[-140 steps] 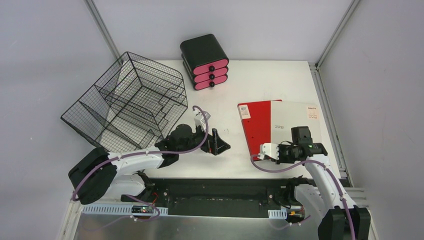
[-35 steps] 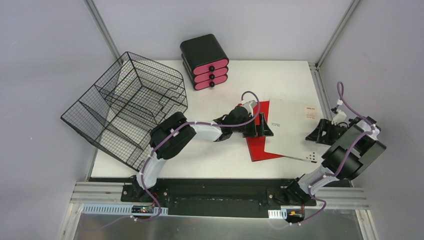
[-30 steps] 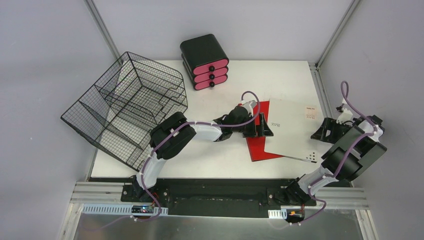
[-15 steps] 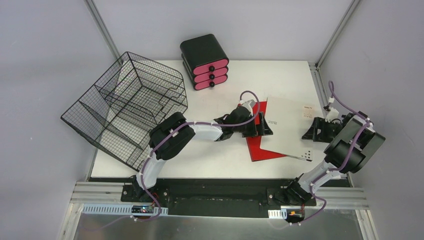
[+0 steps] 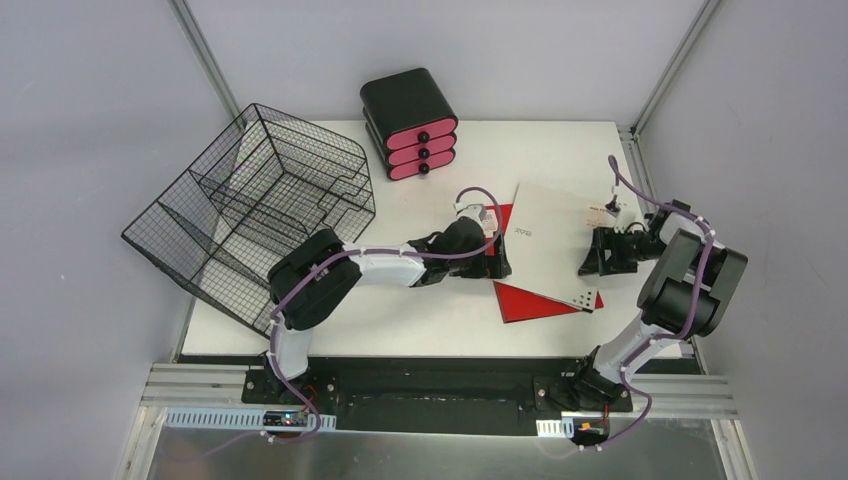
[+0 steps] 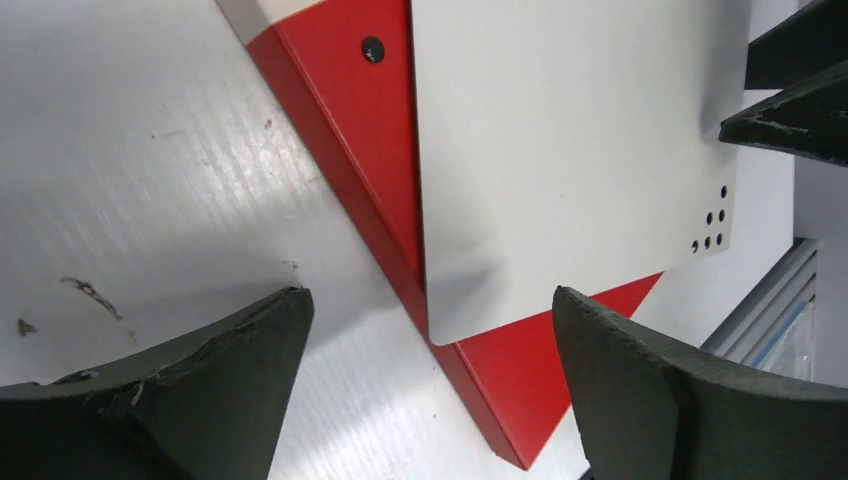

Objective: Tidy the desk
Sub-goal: Pick up the folder from the corner of the board.

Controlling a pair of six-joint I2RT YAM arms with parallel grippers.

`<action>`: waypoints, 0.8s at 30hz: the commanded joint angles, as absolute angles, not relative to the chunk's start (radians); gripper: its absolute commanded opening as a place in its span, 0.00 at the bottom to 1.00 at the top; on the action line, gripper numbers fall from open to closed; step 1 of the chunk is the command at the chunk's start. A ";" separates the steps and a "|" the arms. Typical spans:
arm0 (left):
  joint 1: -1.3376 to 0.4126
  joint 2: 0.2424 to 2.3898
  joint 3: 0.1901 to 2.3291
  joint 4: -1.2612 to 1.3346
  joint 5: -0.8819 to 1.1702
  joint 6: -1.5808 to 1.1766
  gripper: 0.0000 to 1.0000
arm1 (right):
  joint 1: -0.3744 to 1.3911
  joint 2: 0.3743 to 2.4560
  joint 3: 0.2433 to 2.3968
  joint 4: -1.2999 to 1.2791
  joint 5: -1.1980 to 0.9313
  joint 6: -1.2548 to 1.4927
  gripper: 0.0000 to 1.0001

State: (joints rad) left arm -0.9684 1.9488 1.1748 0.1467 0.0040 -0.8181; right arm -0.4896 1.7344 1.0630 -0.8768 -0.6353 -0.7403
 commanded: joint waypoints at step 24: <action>-0.782 1.993 0.988 0.458 0.214 -0.904 0.87 | -0.261 1.744 1.096 -0.829 -0.543 -0.704 0.71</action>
